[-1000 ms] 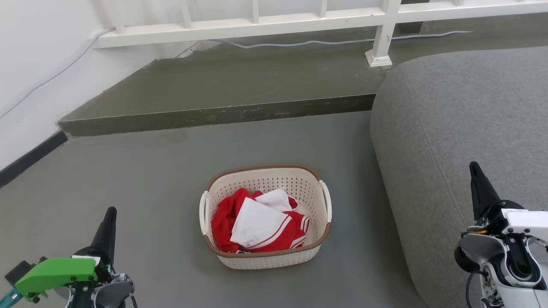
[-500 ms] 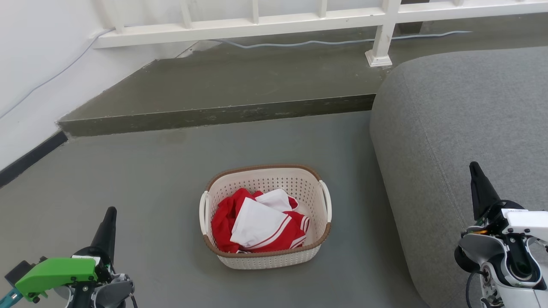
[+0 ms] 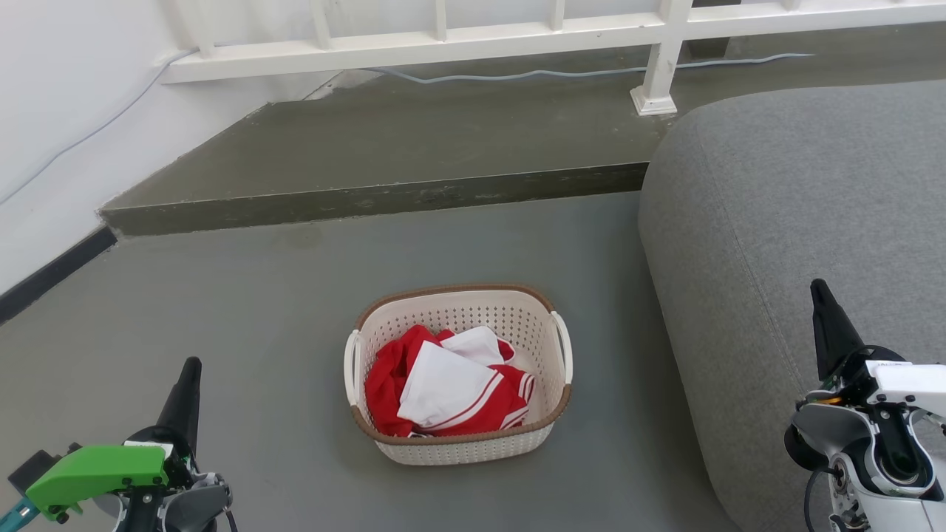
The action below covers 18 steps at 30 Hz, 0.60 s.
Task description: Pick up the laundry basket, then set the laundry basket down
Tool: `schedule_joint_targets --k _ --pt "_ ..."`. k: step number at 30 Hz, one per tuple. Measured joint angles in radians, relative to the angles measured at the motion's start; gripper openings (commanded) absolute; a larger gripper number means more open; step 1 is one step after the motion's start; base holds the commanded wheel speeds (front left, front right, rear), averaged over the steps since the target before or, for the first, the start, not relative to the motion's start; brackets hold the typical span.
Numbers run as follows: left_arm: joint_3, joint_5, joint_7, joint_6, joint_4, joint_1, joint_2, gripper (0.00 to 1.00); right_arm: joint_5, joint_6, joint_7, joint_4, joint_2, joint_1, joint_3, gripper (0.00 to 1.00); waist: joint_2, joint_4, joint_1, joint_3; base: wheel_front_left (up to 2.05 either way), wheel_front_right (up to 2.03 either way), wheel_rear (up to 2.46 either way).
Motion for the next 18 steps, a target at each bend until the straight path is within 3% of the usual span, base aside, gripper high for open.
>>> schedule_joint_targets --k 18 --pt "0.000 0.000 0.000 0.000 0.000 0.000 0.000 0.00 0.000 0.000 0.000 0.000 0.000 0.000 -0.001 0.00 0.0000 0.000 0.0000 0.000 0.00 0.00 0.00"
